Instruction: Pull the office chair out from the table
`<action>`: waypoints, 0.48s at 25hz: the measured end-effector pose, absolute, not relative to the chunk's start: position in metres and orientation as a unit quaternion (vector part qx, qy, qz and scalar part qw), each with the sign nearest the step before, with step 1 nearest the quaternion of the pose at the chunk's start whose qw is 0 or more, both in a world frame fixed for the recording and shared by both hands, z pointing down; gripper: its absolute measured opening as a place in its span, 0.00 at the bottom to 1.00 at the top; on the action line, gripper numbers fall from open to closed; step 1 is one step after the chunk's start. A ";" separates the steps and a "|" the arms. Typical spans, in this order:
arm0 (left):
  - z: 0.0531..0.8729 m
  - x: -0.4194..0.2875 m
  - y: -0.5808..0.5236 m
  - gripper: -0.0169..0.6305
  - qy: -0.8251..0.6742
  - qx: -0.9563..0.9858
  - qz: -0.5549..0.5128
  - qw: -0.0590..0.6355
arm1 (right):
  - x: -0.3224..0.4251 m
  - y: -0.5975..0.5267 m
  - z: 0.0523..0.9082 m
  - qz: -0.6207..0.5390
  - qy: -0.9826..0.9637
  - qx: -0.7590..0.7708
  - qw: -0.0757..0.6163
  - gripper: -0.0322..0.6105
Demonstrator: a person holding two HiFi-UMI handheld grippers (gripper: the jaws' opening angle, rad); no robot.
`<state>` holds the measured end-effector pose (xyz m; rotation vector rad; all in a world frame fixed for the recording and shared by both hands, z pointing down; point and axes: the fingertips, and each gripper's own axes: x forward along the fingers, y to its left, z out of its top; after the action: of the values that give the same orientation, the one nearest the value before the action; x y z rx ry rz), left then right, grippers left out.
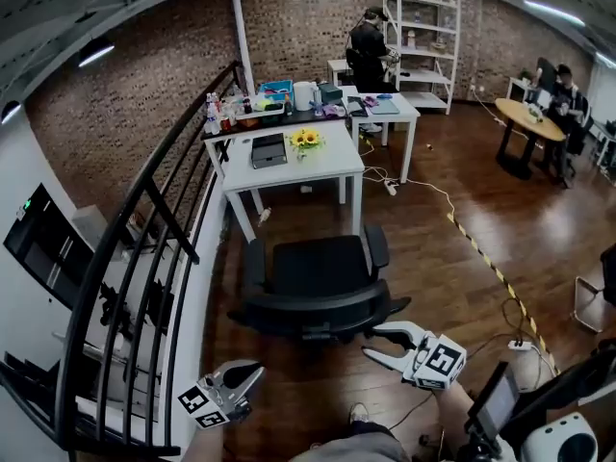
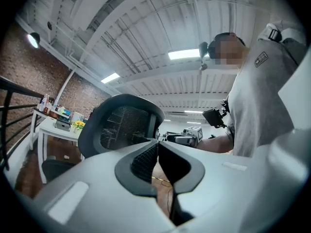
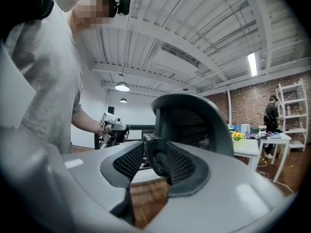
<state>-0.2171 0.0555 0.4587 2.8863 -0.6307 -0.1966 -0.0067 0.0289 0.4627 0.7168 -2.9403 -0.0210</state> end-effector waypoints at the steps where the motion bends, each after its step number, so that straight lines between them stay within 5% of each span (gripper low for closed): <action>1: 0.460 -0.218 0.063 0.03 -0.207 0.972 -0.068 0.091 | -0.015 0.038 0.464 -0.006 -0.970 0.237 0.057 0.28; 12: 0.468 -0.211 0.136 0.03 -0.121 0.986 -0.074 0.092 | -0.081 0.131 0.482 0.012 -0.972 0.229 0.058 0.12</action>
<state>-0.2113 0.1359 0.4677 2.9266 -0.3602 -0.2193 -0.0809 0.1313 0.4820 0.6949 -2.9445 0.0349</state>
